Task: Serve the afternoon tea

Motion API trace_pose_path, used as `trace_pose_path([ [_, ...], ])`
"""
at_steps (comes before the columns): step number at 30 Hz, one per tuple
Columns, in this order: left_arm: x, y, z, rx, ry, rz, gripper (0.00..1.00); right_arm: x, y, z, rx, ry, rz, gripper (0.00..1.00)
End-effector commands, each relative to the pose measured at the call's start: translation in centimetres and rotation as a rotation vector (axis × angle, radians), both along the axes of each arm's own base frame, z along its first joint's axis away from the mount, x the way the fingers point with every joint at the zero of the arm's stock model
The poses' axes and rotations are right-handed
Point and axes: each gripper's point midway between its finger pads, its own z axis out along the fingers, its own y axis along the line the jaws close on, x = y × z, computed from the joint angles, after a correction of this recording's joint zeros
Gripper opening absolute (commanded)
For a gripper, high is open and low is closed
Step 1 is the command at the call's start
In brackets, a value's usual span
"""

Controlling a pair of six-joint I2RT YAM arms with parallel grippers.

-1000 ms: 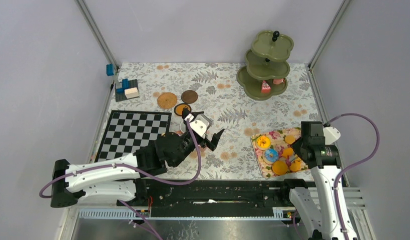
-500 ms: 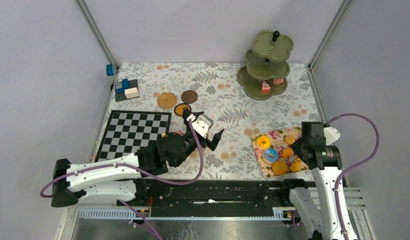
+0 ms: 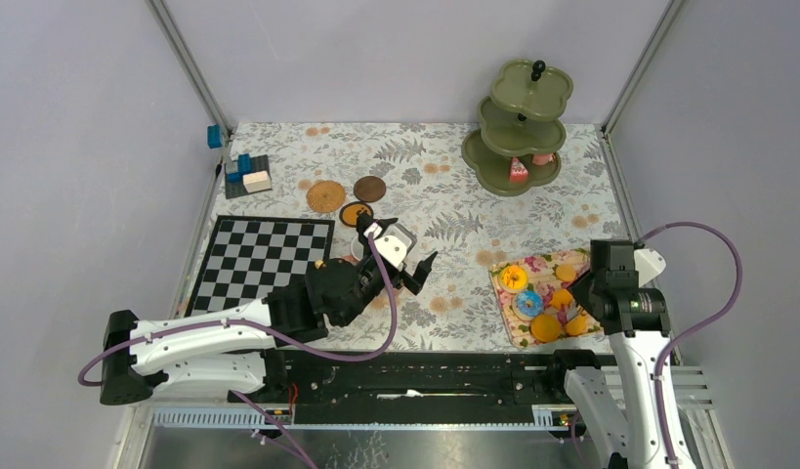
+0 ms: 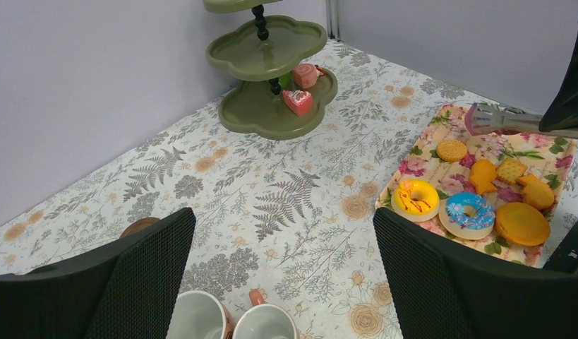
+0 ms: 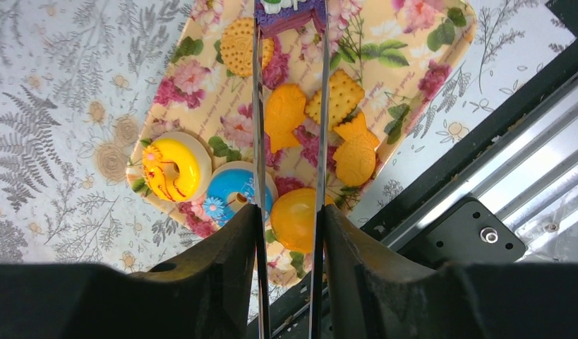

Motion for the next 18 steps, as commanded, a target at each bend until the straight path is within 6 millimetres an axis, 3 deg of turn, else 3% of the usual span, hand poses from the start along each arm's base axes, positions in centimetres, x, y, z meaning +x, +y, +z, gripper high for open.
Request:
trace_pose_path([
  [1, 0.0, 0.0, 1.6, -0.049, -0.020, 0.007, 0.99, 2.3, 0.3, 3.7, -0.026, -0.143, 0.086, 0.36],
  [11, 0.1, 0.2, 1.7, -0.048, -0.026, 0.019, 0.99, 9.2, 4.1, 4.2, 0.046, -0.246, 0.378, 0.36],
  [18, 0.6, 0.6, 1.7, -0.030, -0.036, 0.054, 0.99, 13.8, 7.2, 4.0, 0.172, -0.334, 0.485, 0.36],
])
